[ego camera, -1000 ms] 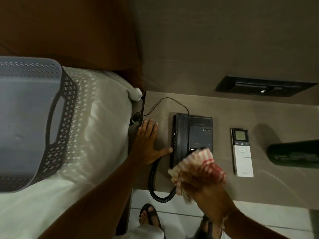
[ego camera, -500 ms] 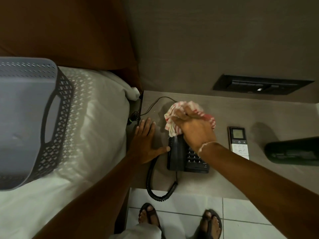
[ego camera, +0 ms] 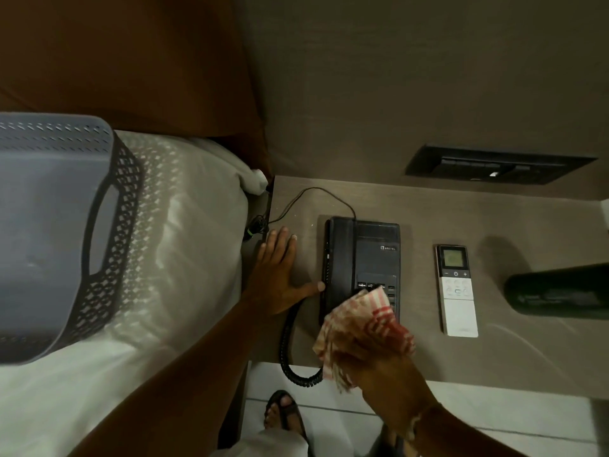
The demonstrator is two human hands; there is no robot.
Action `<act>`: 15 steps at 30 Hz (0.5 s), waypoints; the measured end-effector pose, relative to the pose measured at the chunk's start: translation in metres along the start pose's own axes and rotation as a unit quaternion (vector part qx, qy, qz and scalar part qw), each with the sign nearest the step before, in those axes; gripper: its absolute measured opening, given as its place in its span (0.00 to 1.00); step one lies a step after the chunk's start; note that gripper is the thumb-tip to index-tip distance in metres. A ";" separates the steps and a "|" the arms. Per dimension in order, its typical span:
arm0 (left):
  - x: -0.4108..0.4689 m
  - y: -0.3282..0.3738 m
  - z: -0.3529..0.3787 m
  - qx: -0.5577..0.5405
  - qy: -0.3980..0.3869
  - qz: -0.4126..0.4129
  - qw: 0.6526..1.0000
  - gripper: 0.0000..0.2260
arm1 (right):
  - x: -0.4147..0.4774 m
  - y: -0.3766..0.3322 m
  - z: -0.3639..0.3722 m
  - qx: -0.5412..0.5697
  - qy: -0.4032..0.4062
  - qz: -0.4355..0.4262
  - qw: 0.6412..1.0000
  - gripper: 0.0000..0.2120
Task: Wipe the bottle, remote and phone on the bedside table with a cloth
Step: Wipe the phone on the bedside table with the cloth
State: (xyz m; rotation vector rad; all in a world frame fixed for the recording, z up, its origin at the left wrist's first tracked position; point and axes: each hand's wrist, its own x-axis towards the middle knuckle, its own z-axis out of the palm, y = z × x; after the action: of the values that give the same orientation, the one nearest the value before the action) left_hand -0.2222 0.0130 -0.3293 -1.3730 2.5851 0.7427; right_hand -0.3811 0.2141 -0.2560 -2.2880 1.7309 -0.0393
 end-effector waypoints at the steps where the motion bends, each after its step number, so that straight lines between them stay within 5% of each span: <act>1: 0.000 0.000 0.000 0.001 0.000 -0.001 1.000 0.55 | 0.001 0.004 -0.010 0.022 0.036 0.001 0.999 0.21; 7: 0.001 0.000 0.001 0.000 0.005 0.002 1.000 0.55 | 0.072 0.071 -0.078 0.021 0.109 0.181 0.977 0.35; 15: 0.003 -0.003 0.004 0.013 0.007 0.002 1.000 0.56 | 0.087 0.057 -0.039 -0.010 0.031 0.156 0.987 0.36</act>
State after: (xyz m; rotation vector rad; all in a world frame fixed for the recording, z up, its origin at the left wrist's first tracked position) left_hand -0.2220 0.0112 -0.3350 -1.3708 2.5989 0.6992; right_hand -0.4174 0.1093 -0.2436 -2.0213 2.1098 -0.0331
